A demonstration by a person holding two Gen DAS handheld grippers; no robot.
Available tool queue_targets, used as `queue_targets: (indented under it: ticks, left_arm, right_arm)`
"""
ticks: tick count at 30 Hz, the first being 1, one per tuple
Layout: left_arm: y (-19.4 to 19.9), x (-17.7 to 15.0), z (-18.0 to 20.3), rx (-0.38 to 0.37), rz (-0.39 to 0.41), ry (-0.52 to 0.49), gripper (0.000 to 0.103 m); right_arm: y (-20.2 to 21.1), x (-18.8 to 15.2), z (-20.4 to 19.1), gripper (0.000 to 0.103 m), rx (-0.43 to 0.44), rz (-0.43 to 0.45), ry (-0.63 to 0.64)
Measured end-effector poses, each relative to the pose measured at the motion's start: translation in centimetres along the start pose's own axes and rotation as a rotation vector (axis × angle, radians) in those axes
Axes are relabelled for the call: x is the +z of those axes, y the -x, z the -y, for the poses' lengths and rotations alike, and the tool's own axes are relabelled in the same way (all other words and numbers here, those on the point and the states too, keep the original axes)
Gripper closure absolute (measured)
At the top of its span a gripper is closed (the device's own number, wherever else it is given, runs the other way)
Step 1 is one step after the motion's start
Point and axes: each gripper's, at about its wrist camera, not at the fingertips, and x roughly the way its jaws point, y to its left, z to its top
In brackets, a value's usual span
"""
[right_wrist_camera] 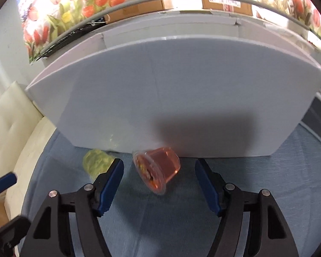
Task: Organize snacks
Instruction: 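Grasp the pink jelly cup with the right gripper while the left gripper grasps the pale-green cup, then carry both jelly cups into the white box and open both grippers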
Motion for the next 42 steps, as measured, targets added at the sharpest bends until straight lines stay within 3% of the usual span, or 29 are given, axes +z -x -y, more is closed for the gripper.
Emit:
queue_targets:
  ticks: [5, 7, 17, 31, 33, 35, 36, 42]
  left_arm:
    - [0.3, -0.2, -0.3, 0.002, 0.0, -0.008, 0.0]
    - [0.2, -0.3, -0.3, 0.007, 0.0, -0.012, 0.0]
    - [-1.5, -0.1, 0.7, 0.008, -0.024, -0.022, 0.0]
    - [-8.5, 3.1, 5.7, 0.056, -0.043, -0.094, 0.0]
    - [-9.2, 3.6, 5.8, 0.068, -0.043, -0.09, 0.012]
    - [-10.2, 3.9, 5.5, 0.068, -0.076, -0.065, 0.05]
    - [-10.6, 3.9, 5.4, 0.053, -0.095, -0.057, 0.056]
    - [-10.1, 3.8, 5.0, 0.027, -0.078, -0.055, 0.058]
  right_arm:
    - [-0.8, 0.1, -0.9, 0.035, -0.058, 0.014, 0.025]
    - [-0.7, -0.1, -1.2, 0.053, -0.079, 0.021, 0.038]
    - [2.7, -1.8, 0.3, 0.054, -0.019, 0.045, 0.057]
    - [11.3, -6.8, 3.4, 0.054, 0.033, 0.111, 0.071]
    - [11.8, -6.9, 3.5, 0.054, 0.027, 0.122, 0.079]
    - [12.2, -7.4, 3.1, 0.054, 0.014, 0.131, 0.103]
    - [12.3, -7.5, 3.0, 0.054, 0.015, 0.131, 0.105]
    - [12.6, -8.2, 3.1, 0.054, 0.046, 0.142, 0.099]
